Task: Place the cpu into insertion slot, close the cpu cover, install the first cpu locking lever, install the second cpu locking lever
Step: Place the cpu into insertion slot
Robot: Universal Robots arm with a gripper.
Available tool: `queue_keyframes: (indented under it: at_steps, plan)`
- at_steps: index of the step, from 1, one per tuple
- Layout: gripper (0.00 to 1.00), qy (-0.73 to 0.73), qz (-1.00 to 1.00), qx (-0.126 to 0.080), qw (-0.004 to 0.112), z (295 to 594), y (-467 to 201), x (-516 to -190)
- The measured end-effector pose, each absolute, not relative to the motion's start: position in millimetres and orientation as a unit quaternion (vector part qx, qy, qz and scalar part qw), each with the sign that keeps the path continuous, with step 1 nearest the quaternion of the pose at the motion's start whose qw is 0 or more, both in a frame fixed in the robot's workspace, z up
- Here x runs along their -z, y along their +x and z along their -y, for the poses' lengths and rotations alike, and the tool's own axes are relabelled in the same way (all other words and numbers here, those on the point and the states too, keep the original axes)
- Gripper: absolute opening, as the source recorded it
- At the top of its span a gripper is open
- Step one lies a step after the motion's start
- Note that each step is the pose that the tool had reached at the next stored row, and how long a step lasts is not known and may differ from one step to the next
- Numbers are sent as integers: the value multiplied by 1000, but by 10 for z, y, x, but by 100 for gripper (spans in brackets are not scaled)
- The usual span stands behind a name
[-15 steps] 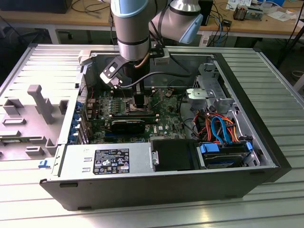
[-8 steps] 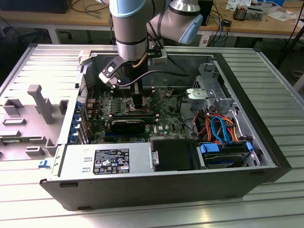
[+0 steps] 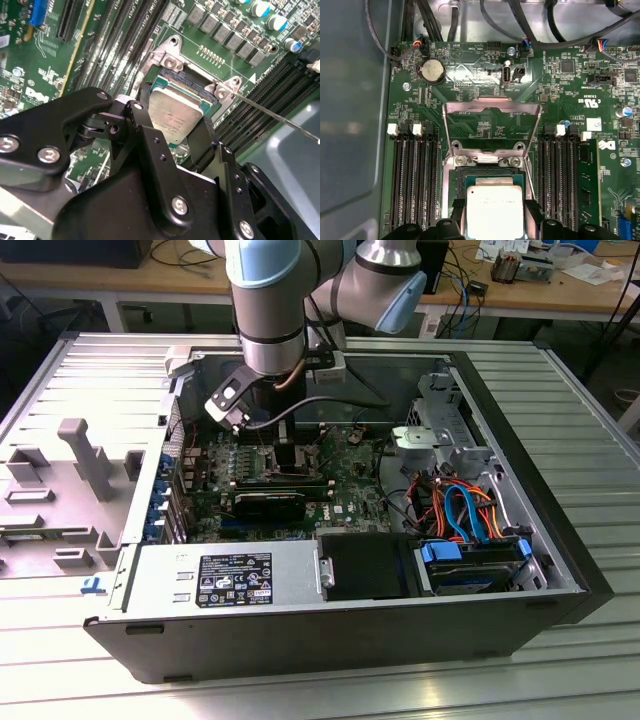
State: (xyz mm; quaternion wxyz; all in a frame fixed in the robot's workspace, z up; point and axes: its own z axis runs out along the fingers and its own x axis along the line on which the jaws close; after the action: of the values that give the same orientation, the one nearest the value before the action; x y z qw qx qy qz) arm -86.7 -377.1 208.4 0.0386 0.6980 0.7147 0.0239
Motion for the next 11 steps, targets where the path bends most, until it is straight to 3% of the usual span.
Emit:
queue_keyframes:
  at_steps: [11]
  plan:
    - [55, 704, -709, -24, 39, 3724, -867, -2026]
